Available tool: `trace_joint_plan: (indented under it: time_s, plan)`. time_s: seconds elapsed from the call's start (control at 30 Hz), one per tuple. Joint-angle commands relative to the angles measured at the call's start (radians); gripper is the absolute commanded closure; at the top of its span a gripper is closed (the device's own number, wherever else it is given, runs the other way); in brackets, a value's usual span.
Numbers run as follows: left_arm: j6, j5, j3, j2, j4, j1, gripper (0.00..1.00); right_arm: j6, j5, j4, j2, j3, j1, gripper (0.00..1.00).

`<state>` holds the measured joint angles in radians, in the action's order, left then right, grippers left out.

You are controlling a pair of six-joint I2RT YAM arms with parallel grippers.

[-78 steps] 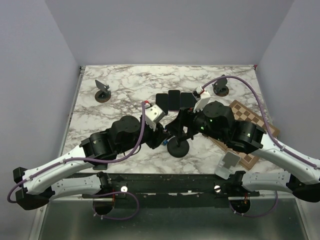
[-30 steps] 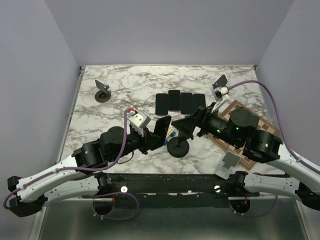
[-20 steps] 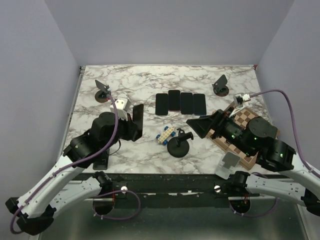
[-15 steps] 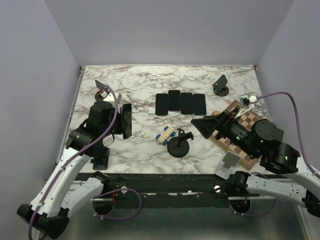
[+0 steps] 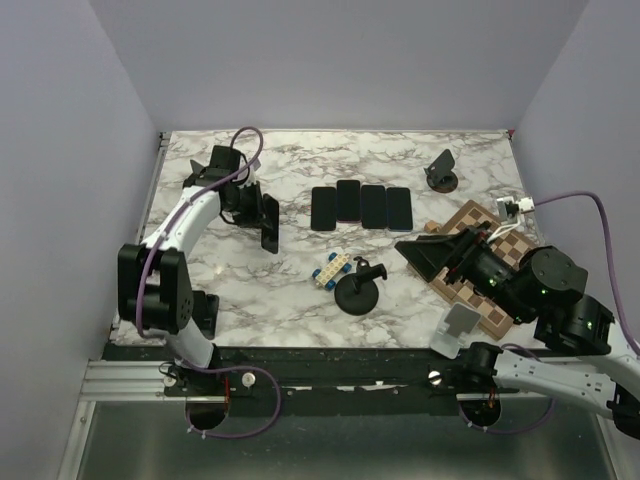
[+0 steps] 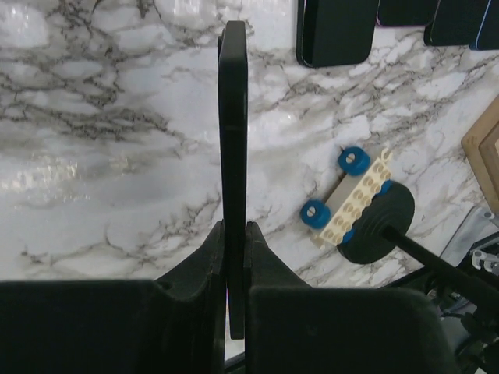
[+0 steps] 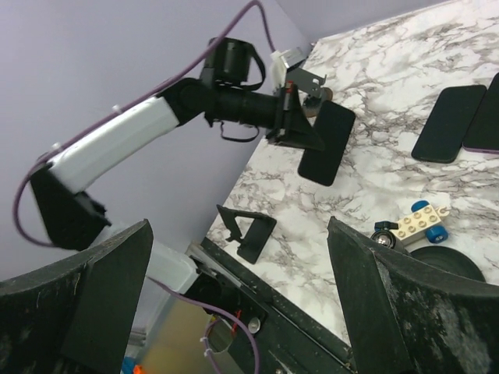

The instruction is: Remove the phone from the phone stand

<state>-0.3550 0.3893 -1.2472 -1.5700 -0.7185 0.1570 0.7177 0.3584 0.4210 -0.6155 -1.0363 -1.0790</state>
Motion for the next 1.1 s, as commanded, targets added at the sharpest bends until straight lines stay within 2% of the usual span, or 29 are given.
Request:
trace_joint_plan:
  time_s: [0.0, 0.33, 0.53, 0.73, 1.07]
  plan:
    - [0.031, 0.098, -0.154, -0.132, 0.033, -0.012, 1.00, 0.032, -0.006, 0.038, 0.043, 0.023, -0.006, 0.00]
    - [0.023, 0.179, -0.563, -0.490, -0.103, -0.016, 1.00, 0.048, -0.007, 0.078, 0.047, 0.009, -0.006, 0.00]
    - [-0.008, 0.158, -0.639, -0.565, -0.103, -0.003, 1.00, 0.052, 0.000, 0.100, 0.019, -0.020, -0.006, 0.00]
    - [-0.035, 0.140, -0.622, -0.614, -0.067, 0.027, 1.00, 0.056, 0.016, 0.119, -0.024, -0.045, -0.006, 0.00]
    - [-0.068, 0.161, -0.686, -0.695, -0.068, 0.067, 1.00, 0.030, 0.006, 0.103, -0.122, -0.090, -0.007, 0.00]
